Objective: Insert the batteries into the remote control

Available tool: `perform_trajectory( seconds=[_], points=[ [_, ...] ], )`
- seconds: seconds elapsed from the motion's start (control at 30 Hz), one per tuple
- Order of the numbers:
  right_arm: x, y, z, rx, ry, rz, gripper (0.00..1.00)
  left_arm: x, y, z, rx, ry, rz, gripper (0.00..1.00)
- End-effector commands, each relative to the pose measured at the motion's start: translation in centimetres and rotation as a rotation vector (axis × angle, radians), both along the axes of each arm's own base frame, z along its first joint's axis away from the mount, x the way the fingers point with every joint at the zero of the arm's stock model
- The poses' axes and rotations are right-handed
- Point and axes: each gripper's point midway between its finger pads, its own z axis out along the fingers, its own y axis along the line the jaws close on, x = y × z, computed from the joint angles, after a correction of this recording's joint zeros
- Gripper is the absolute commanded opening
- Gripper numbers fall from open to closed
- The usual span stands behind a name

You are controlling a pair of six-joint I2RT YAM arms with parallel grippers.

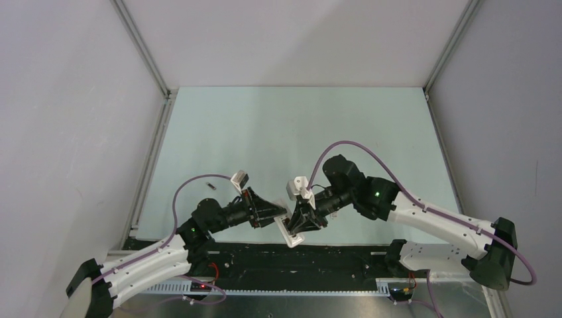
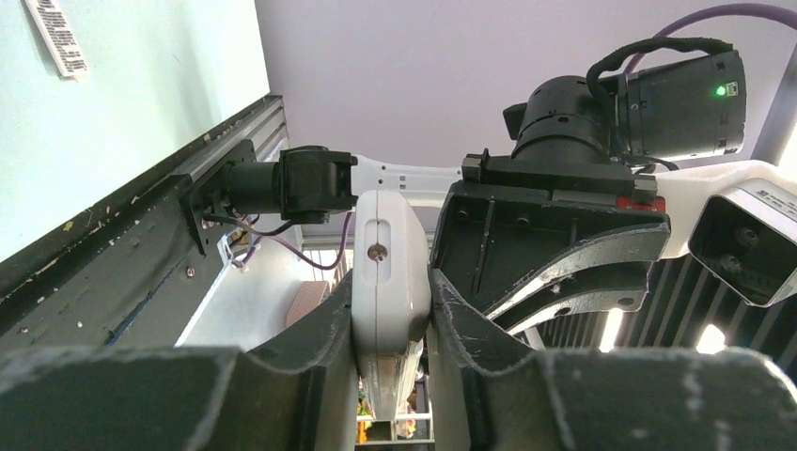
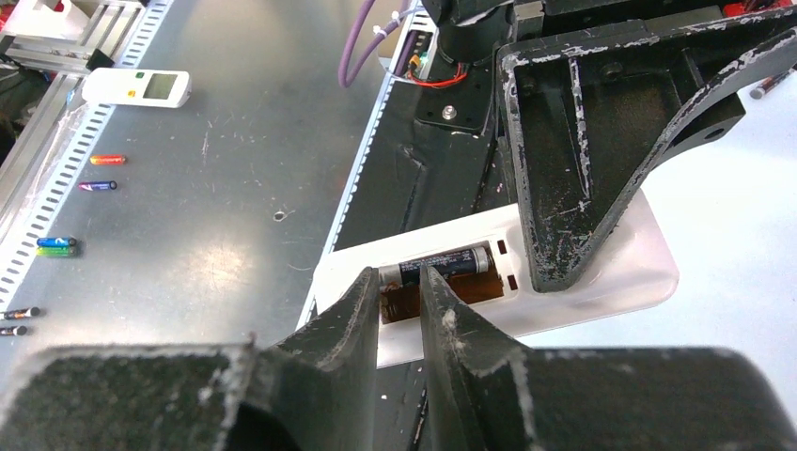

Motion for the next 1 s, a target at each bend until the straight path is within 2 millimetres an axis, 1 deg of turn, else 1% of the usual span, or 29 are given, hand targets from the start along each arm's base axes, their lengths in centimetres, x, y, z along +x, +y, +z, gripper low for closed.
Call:
perform_trajectory(
  seconds=[0.0, 0.23, 0.43, 0.53, 0.57, 0.6, 0.63, 0.67, 0.87, 0.97],
  points=[
    [1.2, 0.9, -0.5, -0.008, -0.018, -0.062, 0.24, -0.2, 0.2, 5.1, -0.132, -0.086, 0.004, 0.0],
    [1.3, 1.1, -0.8, -0.03, -0.027, -0.105, 0.24, -0.1, 0.1, 4.9, -0.125, -0.081, 0.007, 0.0],
    [1.2, 1.5, -2.2, -0.086, -0.042, -0.139, 0.23, 0.0, 0.0, 4.8, -0.121, -0.077, 0.008, 0.0],
    [1.8, 1.6, -3.1, -0.132, -0.052, -0.181, 0.21, 0.0, 0.0, 4.7, -0.119, -0.075, 0.01, 0.0],
    [1.8, 1.7, -3.1, -0.137, -0.055, -0.186, 0.2, 0.0, 0.0, 4.7, -0.119, -0.075, 0.01, 0.0],
    [2.1, 1.6, -3.5, -0.16, -0.056, -0.201, 0.19, 0.0, 0.0, 4.7, -0.118, -0.074, 0.011, 0.0],
    [2.2, 1.7, -3.4, -0.164, -0.058, -0.207, 0.19, 0.0, 0.0, 4.7, -0.119, -0.074, 0.012, 0.0],
    [2.4, 1.7, -3.9, -0.187, -0.058, -0.221, 0.19, 0.1, -0.1, 4.6, -0.116, -0.073, 0.013, 0.0],
    [2.8, 1.7, -4.5, -0.252, -0.058, -0.253, 0.15, 0.2, -0.2, 4.5, -0.11, -0.071, 0.015, 0.0],
    [3.0, 1.3, -4.9, -0.273, -0.062, -0.267, 0.14, 0.2, -0.2, 4.4, -0.108, -0.073, 0.017, 0.0]
  ],
)
